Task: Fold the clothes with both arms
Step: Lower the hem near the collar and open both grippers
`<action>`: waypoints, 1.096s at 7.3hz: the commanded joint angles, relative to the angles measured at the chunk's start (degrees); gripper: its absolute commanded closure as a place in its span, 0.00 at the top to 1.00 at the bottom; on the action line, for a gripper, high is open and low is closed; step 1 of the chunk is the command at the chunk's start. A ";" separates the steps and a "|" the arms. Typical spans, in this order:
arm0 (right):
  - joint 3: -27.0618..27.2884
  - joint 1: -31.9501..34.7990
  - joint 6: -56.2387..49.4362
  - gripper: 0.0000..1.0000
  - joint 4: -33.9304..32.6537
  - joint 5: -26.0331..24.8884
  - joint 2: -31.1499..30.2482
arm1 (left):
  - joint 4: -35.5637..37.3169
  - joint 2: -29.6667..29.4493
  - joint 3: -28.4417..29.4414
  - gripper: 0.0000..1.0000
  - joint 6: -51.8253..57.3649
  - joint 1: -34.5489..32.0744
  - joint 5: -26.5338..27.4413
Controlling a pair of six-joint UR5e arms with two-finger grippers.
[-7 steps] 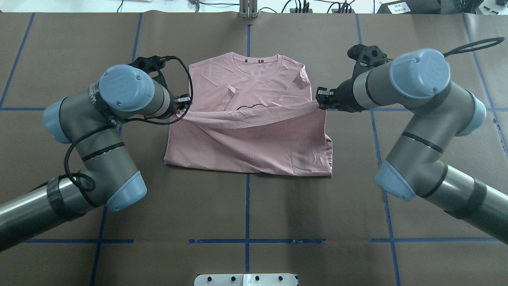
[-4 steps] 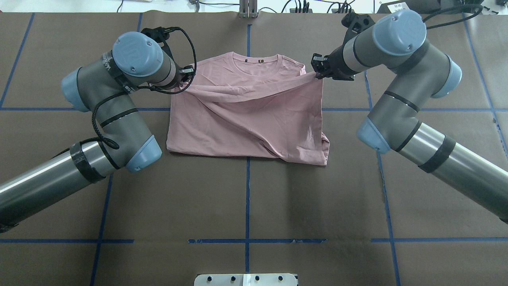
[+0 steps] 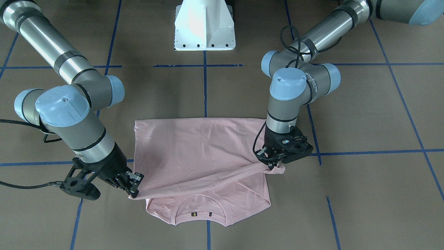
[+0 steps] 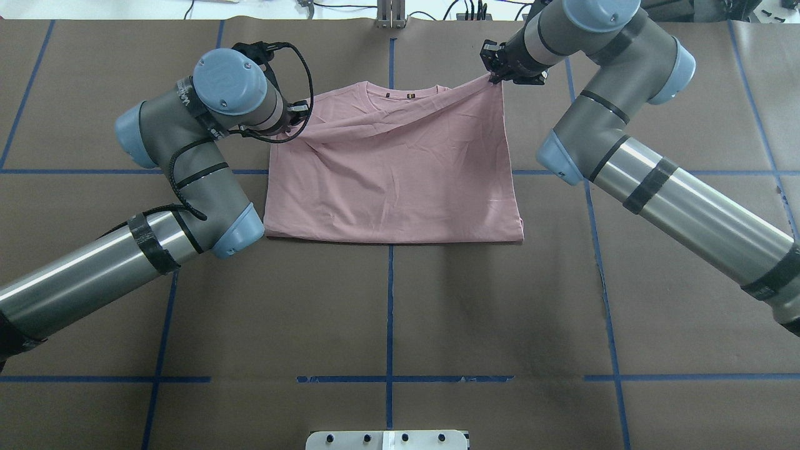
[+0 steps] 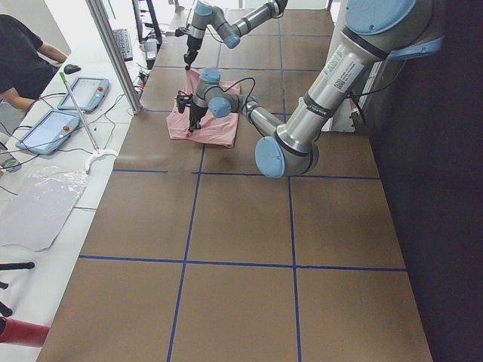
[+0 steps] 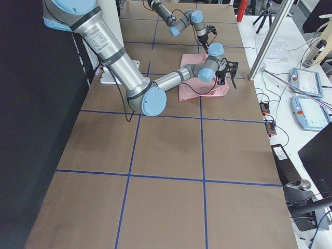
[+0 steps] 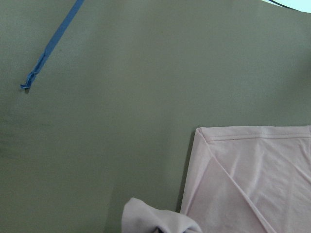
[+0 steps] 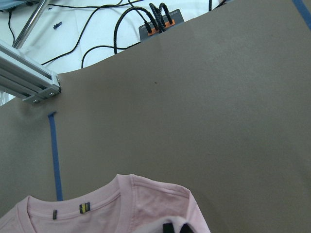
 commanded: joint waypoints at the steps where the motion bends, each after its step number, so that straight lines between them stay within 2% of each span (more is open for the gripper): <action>1: -3.80 0.07 -0.09 0.00 0.22 -0.58 2.81 | -0.04 -0.78 1.31 0.00 0.36 0.00 0.10; 4: -3.72 0.07 -0.44 0.00 0.31 -0.59 0.72 | -0.04 -1.22 2.19 0.00 0.45 0.00 0.19; 5: -3.72 0.07 -0.44 0.00 0.31 -0.50 0.71 | -0.04 -1.22 2.89 0.78 0.36 0.00 0.45; 6: -3.64 0.07 -0.27 0.24 0.31 -0.41 0.71 | 0.14 -2.26 3.85 1.00 -0.16 0.00 1.15; 7: -3.64 -0.28 -0.35 0.99 0.31 -0.58 0.62 | 0.23 -3.06 3.86 1.00 -0.60 0.00 1.24; 8: -3.64 -0.20 -0.44 1.00 0.40 -0.41 0.01 | 0.49 -3.07 3.86 1.00 -0.61 0.00 1.68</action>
